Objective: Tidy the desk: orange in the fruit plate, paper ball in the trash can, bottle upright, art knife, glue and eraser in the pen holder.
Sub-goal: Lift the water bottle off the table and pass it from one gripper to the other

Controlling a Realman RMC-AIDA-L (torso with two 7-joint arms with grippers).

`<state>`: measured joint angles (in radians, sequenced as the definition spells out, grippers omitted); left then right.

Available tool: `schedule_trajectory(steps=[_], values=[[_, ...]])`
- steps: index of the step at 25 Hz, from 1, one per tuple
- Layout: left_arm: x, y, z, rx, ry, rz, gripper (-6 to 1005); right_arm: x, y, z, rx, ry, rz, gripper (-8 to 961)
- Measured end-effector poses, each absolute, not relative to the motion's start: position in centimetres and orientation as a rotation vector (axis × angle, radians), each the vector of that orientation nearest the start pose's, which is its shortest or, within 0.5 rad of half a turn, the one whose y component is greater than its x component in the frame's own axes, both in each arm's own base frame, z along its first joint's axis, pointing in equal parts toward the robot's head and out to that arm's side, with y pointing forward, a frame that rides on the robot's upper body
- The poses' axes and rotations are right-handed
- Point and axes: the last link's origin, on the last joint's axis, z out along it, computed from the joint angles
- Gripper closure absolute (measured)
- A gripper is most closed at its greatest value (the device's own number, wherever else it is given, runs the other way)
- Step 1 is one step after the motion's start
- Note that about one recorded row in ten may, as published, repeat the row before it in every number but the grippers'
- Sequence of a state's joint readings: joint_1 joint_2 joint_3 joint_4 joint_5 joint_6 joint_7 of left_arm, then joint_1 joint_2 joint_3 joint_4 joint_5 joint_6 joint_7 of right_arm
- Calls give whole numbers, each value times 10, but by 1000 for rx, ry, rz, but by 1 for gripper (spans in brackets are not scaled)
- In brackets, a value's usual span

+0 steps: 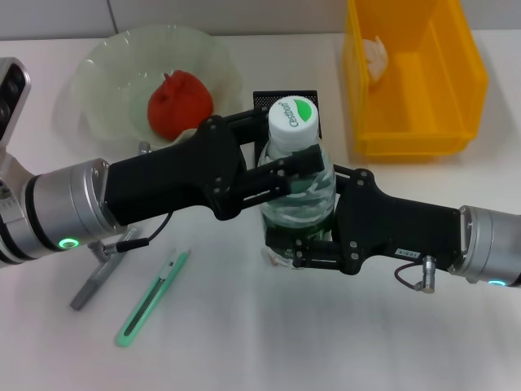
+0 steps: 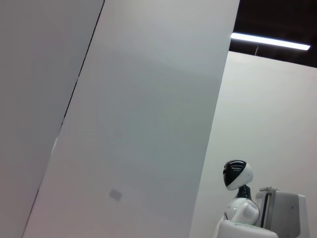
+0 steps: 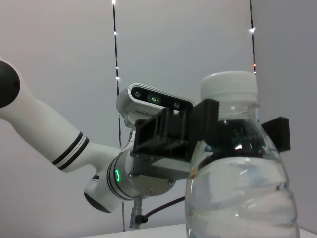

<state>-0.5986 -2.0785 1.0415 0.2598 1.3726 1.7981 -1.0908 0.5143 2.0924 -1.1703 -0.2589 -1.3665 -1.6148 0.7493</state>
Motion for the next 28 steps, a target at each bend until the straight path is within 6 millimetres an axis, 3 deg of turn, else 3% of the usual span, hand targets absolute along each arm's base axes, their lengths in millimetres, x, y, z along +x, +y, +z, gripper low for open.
schedule_trajectory(steps=[23,28], values=[[-190,302,-1,-2595,-356,-1617,475,242,286,-73,-2660,226,1030,190],[-189,303,3,-2599,-333,-1610,508,242,286,-74,-2661,234,1026,262]])
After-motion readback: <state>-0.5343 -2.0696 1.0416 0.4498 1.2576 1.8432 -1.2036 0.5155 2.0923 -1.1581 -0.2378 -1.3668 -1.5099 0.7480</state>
